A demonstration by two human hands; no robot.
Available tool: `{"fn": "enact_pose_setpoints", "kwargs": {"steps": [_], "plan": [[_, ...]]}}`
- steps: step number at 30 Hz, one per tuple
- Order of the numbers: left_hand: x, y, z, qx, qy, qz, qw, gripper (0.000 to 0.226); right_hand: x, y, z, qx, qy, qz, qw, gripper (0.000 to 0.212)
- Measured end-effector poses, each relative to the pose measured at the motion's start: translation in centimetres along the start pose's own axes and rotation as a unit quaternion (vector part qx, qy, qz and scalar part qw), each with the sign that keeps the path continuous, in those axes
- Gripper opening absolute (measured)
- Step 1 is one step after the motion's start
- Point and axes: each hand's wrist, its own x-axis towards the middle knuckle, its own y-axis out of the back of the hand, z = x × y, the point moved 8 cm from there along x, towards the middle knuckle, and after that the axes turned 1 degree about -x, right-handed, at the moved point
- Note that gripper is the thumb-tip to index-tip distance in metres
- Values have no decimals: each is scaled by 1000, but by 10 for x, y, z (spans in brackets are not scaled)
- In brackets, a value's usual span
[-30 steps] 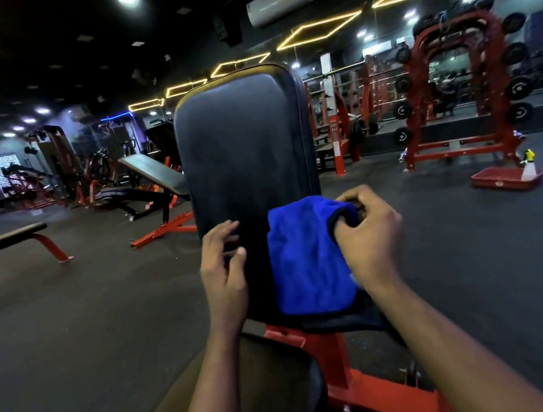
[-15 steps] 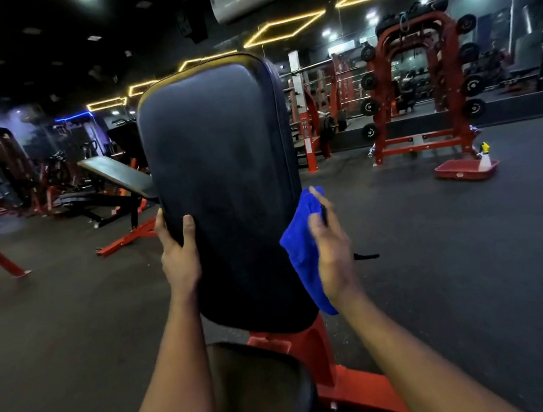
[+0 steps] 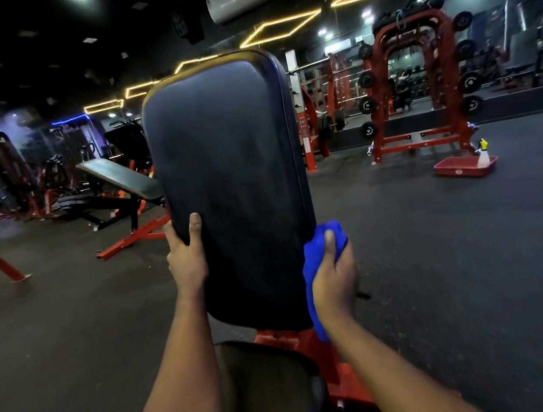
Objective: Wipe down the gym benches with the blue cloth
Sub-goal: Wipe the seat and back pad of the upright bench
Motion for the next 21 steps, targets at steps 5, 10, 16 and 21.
{"fn": "enact_pose_setpoints", "kwargs": {"steps": [5, 10, 16, 21], "plan": [[8, -1, 2, -26, 13, -64, 997, 58, 71, -37, -128, -33, 101, -8, 994, 42], [30, 1, 41, -46, -48, -51, 996, 51, 40, -19, -97, -48, 171, 28, 984, 50], [53, -4, 44, -32, -39, -6, 999, 54, 51, -29, -129, -61, 197, 39, 978, 41], [53, -3, 44, -53, -45, -20, 997, 57, 113, -67, -230, -107, 251, 35, 961, 44]]}}
